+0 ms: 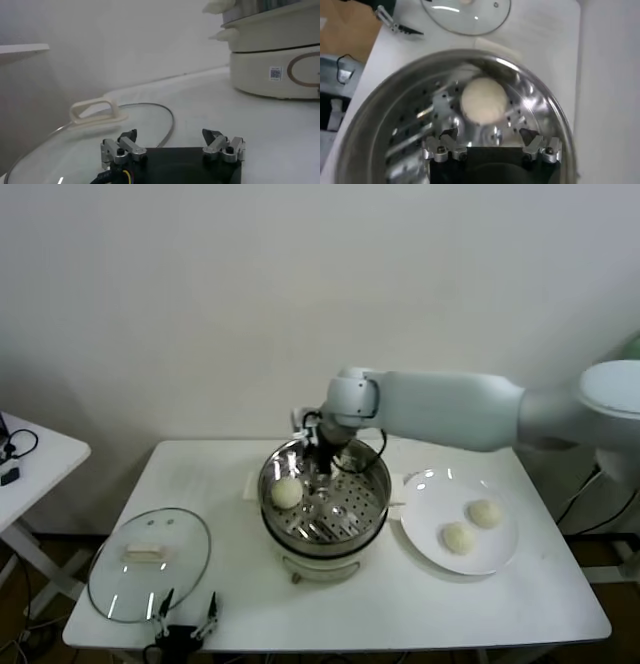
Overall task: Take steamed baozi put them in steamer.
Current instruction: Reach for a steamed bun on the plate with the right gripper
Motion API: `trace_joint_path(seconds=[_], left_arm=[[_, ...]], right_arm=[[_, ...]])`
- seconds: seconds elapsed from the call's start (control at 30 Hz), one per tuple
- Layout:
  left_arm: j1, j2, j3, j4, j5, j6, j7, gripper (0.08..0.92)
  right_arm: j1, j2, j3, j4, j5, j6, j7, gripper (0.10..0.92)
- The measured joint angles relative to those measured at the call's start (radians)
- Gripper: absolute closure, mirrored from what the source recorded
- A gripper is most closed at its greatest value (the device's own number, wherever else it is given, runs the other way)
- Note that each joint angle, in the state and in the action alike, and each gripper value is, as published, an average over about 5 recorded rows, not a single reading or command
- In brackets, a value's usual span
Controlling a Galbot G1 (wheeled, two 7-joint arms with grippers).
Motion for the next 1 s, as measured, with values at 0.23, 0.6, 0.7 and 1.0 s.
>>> trace_joint_path(seconds=[0.23, 0.6, 0.7, 1.0], left_arm=[[0.001, 0.004, 0.002, -0.003, 0.002, 0.007, 0.003, 0.177], [0.004, -0.008, 0.003, 0.000, 0.010, 0.016, 0.006, 0.177], [0.005, -0.012, 0.002, 0.004, 0.014, 0.018, 0.007, 0.177], [0.010, -0.015, -0.003, 0.012, 0.022, 0.019, 0.008, 0.177]], right_arm=[[0.173, -0.177, -0.153, 0.105, -0.003, 0.073, -0.097, 0.203], [0.117, -0.425, -0.236, 0.158, -0.184, 0.098, -0.094, 0.203], [0.043, -0.459, -0.203, 0.142, -0.243, 0.101, -0.081, 0.203], [-0.199, -0.506, -0.054, 0.058, -0.387, 0.110, -0.055, 0.203]])
